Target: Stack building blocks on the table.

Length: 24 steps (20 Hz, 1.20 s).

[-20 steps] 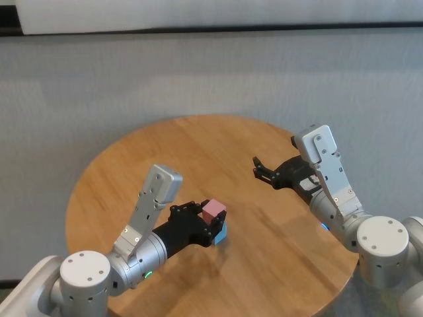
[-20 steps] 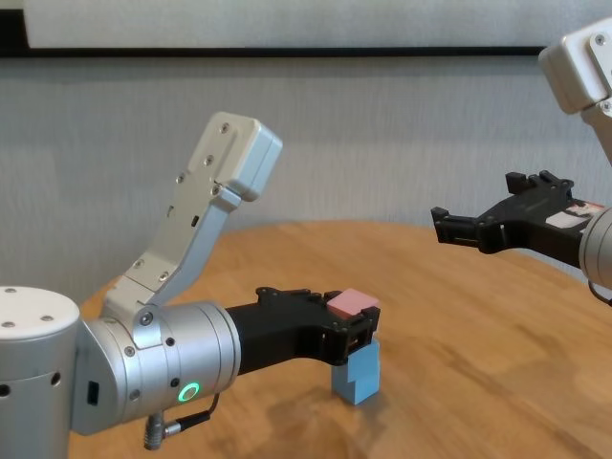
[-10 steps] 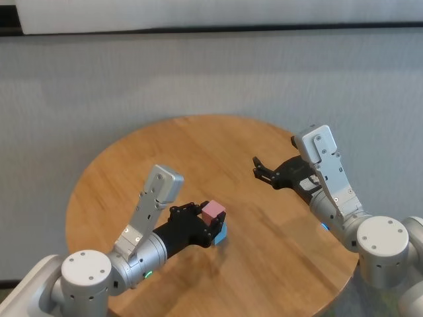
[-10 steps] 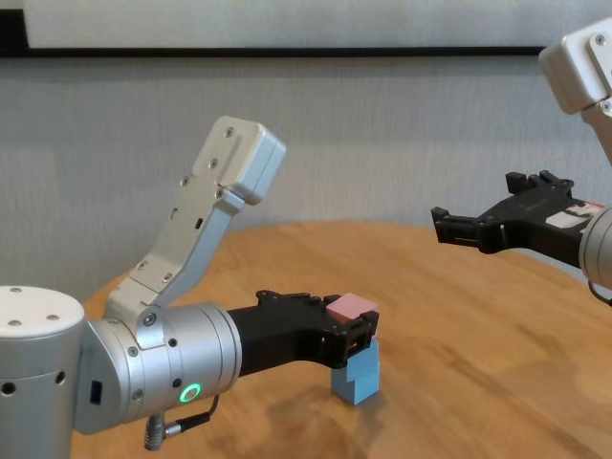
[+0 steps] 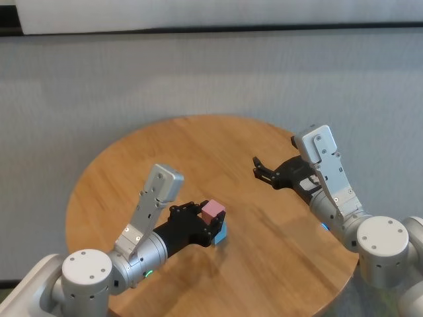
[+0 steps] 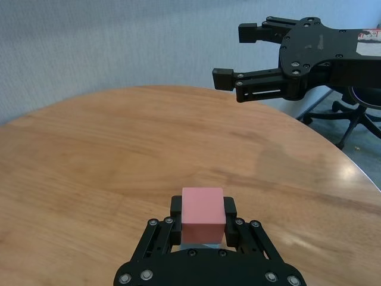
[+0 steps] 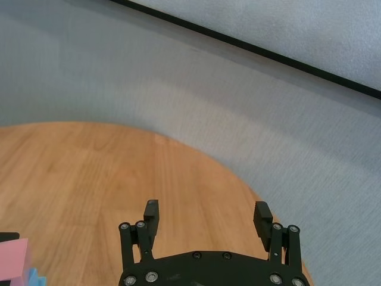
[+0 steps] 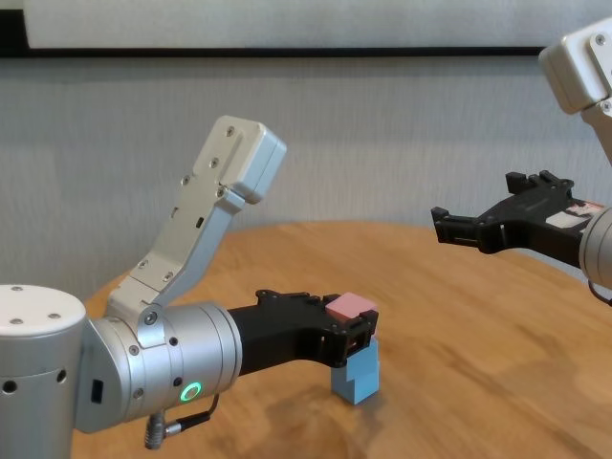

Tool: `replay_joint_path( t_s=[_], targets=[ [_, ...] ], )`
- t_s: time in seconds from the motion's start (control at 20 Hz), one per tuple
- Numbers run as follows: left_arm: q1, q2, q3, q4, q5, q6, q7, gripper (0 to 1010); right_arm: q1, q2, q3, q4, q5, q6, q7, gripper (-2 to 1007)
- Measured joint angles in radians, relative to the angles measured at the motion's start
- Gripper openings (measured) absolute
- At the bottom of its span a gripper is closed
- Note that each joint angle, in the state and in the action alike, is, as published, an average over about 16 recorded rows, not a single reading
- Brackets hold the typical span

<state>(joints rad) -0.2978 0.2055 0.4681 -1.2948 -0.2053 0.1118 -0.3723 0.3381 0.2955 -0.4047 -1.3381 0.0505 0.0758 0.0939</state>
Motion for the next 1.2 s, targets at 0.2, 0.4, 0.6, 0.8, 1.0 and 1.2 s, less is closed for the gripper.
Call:
replay_joint_path(
  t_s=[0.2,0.4,0.6,0.8,1.0,1.2],
  targets=[
    [0.000,0.000,0.000,0.000,0.000,0.000,0.000,486,0.000,0.000,0.000,0.000,0.000,0.000,0.000,1005],
    [0.001,0.000,-0.001,-0.001,-0.001,-0.002,-0.001,574,0.000,0.000,0.000,0.000,0.000,0.000,0.000,1005],
    [0.004,0.000,-0.006,-0.006,-0.007,-0.010,-0.003,690,0.000,0.000,0.000,0.000,0.000,0.000,0.000,1005],
    [0.009,-0.001,-0.015,-0.013,-0.019,-0.025,-0.003,810,0.000,0.000,0.000,0.000,0.000,0.000,0.000,1005],
    [0.021,-0.005,-0.032,-0.023,-0.038,-0.052,0.003,901,0.000,0.000,0.000,0.000,0.000,0.000,0.000,1005],
    [0.038,-0.011,-0.056,-0.036,-0.059,-0.089,0.017,961,0.000,0.000,0.000,0.000,0.000,0.000,0.000,1005]
  ],
)
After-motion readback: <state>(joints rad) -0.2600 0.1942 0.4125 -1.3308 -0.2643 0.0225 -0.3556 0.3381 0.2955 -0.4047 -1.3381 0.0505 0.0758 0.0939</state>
